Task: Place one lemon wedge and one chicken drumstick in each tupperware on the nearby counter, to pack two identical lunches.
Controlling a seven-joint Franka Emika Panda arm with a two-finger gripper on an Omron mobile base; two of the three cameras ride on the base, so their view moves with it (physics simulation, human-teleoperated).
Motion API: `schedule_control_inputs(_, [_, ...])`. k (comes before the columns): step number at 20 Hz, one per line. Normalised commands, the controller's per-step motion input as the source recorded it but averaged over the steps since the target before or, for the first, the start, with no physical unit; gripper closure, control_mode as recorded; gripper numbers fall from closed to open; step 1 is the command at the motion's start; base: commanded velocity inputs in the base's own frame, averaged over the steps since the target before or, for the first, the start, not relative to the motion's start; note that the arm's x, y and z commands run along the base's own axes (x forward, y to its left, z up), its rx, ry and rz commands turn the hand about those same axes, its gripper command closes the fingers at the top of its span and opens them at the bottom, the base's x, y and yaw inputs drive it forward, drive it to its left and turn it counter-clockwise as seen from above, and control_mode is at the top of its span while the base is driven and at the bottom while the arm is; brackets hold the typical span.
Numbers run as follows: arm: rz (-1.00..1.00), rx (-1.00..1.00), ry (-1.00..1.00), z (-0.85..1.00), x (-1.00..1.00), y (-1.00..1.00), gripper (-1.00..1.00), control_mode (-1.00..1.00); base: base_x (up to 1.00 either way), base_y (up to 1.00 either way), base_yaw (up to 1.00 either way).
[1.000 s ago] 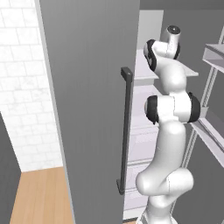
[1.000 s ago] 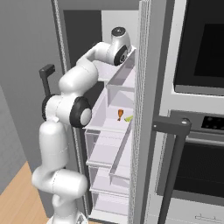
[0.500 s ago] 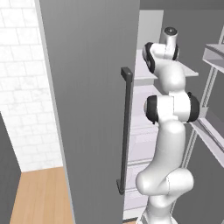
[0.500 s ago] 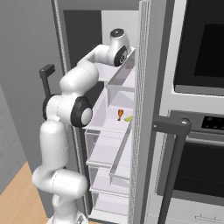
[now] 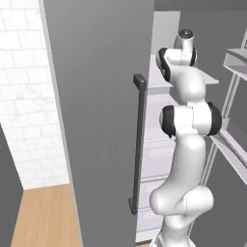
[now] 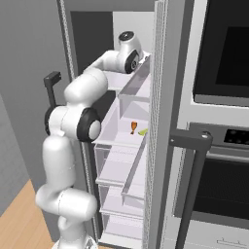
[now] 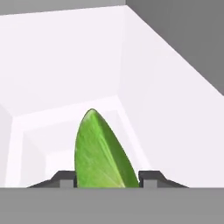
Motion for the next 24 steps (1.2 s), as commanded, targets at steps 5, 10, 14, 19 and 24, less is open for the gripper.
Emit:
schedule_control_inputs(5, [0.02,-0.05,-0.49,0.07,-1.00,0.23,1.00,-1.00,0.00,0.00,0.00])
schedule_control_inputs(10, [0.04,-0.11,-0.67,0.02,-1.00,0.33,1.00,-1.00,0.00,0.00,0.00])
schedule_control_inputs(14, [0.00,-0.06,-0.67,0.40,-1.00,0.44,1.00,-1.00,0.00,0.00,0.00])
schedule_control_inputs(19, [0.00,-0.01,-0.34,0.48,-1.00,0.48,1.00,-1.00,0.00,0.00,0.00])
schedule_control_inputs(24, [0.00,0.02,0.09,0.10,-1.00,0.40,1.00,-1.00,0.00,0.00,0.00])
